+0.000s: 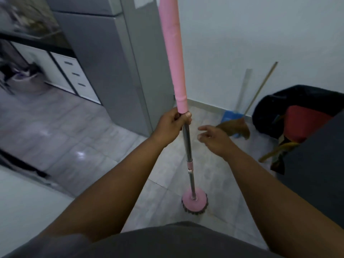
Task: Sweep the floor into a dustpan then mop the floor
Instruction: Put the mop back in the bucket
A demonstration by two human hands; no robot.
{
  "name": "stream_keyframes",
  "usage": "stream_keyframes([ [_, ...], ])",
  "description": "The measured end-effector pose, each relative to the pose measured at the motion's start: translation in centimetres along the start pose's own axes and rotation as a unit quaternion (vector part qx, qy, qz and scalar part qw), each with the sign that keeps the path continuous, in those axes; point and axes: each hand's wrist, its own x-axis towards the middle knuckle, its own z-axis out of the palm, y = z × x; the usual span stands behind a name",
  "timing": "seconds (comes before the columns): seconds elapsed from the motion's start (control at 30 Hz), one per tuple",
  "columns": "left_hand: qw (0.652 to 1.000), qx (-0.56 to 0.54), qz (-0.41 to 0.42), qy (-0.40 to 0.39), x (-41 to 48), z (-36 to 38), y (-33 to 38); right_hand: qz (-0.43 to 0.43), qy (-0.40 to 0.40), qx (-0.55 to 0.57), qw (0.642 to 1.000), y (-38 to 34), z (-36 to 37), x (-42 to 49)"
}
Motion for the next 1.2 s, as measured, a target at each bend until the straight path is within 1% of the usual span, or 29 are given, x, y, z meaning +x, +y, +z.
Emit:
stream_keyframes([
  [0.07, 1.000, -0.006, 0.014, 0.023, 0.2, -2.1, 0.8, -0.017, -0.059, -0.016, 0.998, -1.0, 2.2, 0.7],
  [0.17, 0.998, -0.001, 0.025, 0.051, 0.6, -5.3, 1.7, -0.064, -0.112, -0.038, 0.991, -3.3, 5.4, 2.0],
  [0.2, 0.998, 0.002, 0.032, 0.061, 0.7, -6.4, 2.1, -0.082, -0.117, -0.047, 0.989, -4.2, 6.5, 2.4],
  [0.27, 0.995, 0.008, 0.045, 0.084, 0.7, -8.7, 2.6, -0.115, -0.104, -0.062, 0.986, -5.8, 8.5, 3.1],
  [0.37, 0.992, 0.010, 0.040, 0.116, 0.3, -12.2, 2.8, -0.151, -0.108, -0.063, 0.981, -8.2, 11.4, 3.9],
  [0.47, 0.990, -0.013, 0.016, 0.137, -0.8, -16.0, 2.2, -0.174, -0.142, -0.065, 0.972, -10.5, 14.4, 4.5],
  [0.6, 0.987, -0.016, -0.011, 0.162, -3.6, -21.8, -0.2, -0.191, -0.182, -0.038, 0.964, -13.3, 18.3, 5.2],
  [0.67, 0.983, -0.003, -0.054, 0.177, -5.9, -24.0, -2.7, -0.203, -0.209, -0.033, 0.956, -14.8, 19.9, 5.8],
  [0.73, 0.975, 0.000, -0.123, 0.188, -8.6, -24.9, -6.0, -0.216, -0.243, -0.019, 0.945, -16.6, 21.1, 6.3],
  [0.83, 0.961, -0.012, -0.199, 0.194, -12.1, -24.4, -9.9, -0.260, -0.286, 0.005, 0.922, -19.9, 22.5, 6.8],
  [0.9, 0.954, -0.013, -0.215, 0.211, -13.3, -23.3, -11.0, -0.291, -0.320, 0.011, 0.901, -22.4, 23.5, 6.5],
  [0.93, 0.952, -0.020, -0.208, 0.225, -13.7, -22.9, -11.1, -0.305, -0.341, 0.015, 0.889, -23.6, 24.1, 6.1],
  [1.0, 0.942, -0.028, -0.185, 0.277, -14.5, -22.4, -11.0, -0.332, -0.378, 0.021, 0.864, -25.6, 25.4, 5.2],
  [1.1, 0.907, -0.033, -0.180, 0.380, -16.6, -22.9, -10.7, -0.357, -0.429, 0.034, 0.829, -27.6, 27.5, 3.2],
  [1.2, 0.873, -0.047, -0.180, 0.451, -19.9, -23.1, -10.5, -0.374, -0.483, 0.038, 0.791, -28.9, 29.5, 0.5],
])
